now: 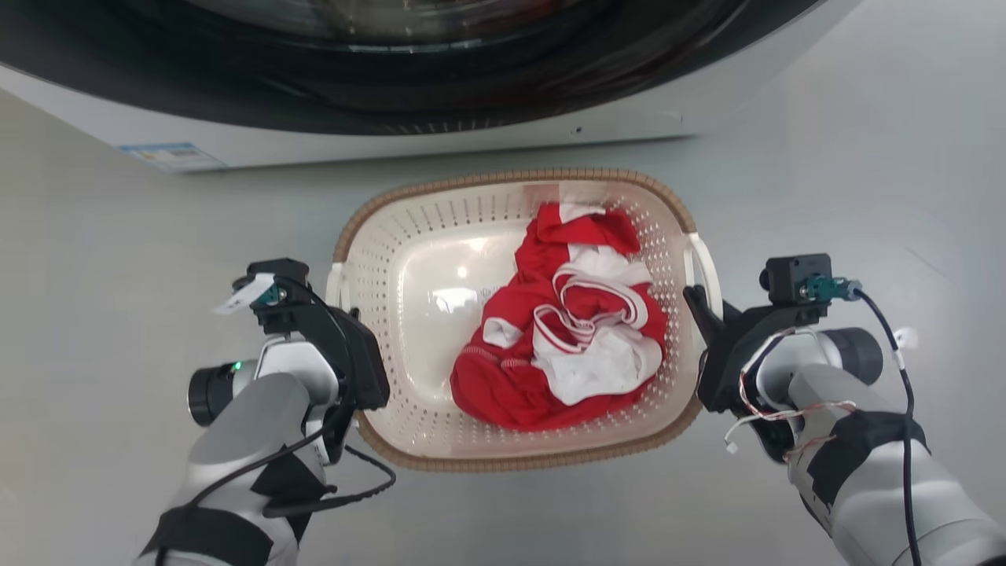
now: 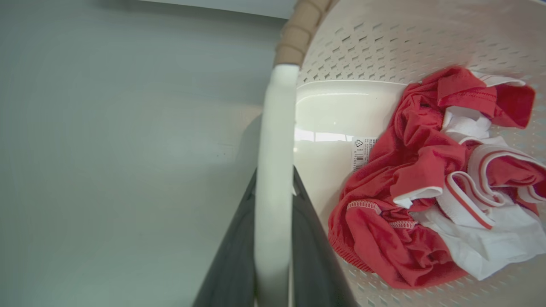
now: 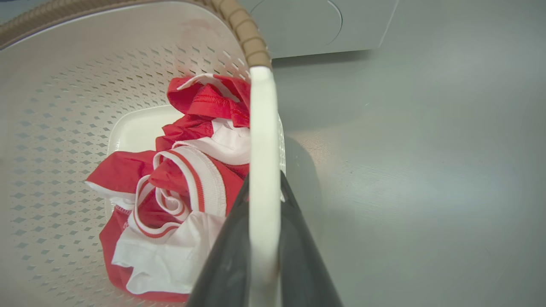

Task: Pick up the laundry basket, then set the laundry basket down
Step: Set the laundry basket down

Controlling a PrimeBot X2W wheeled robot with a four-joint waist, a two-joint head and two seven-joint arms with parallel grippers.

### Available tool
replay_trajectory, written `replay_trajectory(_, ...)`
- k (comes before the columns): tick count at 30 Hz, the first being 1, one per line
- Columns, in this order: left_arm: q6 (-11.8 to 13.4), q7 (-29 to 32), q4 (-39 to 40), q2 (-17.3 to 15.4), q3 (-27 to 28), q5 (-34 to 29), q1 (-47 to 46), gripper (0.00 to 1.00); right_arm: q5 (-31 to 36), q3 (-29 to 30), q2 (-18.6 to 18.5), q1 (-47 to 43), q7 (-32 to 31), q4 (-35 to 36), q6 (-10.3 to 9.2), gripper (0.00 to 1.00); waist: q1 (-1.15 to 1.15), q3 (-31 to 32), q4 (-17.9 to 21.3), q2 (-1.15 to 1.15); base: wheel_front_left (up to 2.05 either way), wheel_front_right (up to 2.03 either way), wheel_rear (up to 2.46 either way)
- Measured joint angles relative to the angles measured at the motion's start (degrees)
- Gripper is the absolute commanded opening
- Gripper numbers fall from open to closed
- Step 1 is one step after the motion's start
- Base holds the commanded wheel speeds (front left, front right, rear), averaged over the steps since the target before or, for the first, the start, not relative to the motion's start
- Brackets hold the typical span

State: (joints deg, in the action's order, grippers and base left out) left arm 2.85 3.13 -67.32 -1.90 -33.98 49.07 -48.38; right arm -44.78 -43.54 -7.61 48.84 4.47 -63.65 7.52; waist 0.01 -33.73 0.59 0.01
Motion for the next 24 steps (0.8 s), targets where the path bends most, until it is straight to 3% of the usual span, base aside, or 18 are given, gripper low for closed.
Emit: replay_trajectory(24,-0.4,-5.1,-1.1,0.1,0.2,-0.7,-6.7,0.00,0.5,0.3,-0.2,7.0,5.2,-1.8,0.04,0.00,-0.01,-15.0,0.1,0.00,0.00,0.00,0.00)
